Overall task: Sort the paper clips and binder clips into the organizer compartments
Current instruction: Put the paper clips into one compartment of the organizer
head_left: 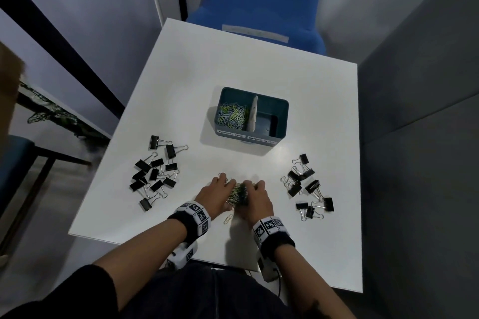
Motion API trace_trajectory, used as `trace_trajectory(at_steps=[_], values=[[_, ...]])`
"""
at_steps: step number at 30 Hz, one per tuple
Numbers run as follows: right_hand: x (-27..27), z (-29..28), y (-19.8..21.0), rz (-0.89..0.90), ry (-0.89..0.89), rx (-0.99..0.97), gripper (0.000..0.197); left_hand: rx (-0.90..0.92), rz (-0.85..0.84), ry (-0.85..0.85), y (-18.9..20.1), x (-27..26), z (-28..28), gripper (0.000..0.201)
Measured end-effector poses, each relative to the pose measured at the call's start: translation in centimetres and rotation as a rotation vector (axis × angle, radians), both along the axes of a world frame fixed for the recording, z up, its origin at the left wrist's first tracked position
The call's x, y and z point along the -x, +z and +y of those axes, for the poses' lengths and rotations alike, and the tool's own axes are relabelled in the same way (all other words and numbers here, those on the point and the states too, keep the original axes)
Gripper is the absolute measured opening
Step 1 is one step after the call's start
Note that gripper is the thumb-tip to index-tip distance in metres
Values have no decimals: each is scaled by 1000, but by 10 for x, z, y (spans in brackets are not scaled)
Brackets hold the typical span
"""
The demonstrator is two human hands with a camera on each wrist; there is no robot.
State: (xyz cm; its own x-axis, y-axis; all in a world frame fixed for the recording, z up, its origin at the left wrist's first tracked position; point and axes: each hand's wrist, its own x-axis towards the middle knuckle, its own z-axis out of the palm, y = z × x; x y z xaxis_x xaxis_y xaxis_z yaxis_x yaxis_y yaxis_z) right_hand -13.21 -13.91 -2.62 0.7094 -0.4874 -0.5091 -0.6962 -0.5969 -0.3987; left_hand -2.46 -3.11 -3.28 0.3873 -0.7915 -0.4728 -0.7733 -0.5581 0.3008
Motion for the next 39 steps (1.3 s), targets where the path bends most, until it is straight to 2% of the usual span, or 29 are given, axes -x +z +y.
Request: trace_trajectory(at_steps=[4, 11, 14, 22, 27, 30, 32, 36, 37, 39], values=[[0, -5, 0, -43, -16, -13, 37, 77, 64, 33, -6, -9, 3, 46], [3, -16, 4, -37, -40, 12, 23, 195, 125, 66, -6, -17, 5, 27], [5, -23, 2, -41, -54, 1, 24, 225, 140, 110, -2, -22, 6, 20], [23, -37, 12, -156, -121, 16, 27, 477, 224, 266, 49, -44, 3, 4], [24, -46, 31, -248, -117, 7, 28, 653, 187, 300, 105, -73, -27, 10], [14, -53, 53, -304, -96, -13, 24, 722, 123, 352, 129, -102, -58, 7], [4, -57, 69, -351, -79, -16, 23, 708, 70, 356, 137, -119, -77, 9], [-27, -69, 101, -420, -87, -39, 20, 551, -40, 370, 134, -135, -88, 43], [-38, -73, 110, -447, -75, -29, 20, 530, -84, 399, 131, -134, -85, 45], [-61, -81, 125, -490, -35, 4, 20, 503, -138, 443, 119, -125, -73, 36]])
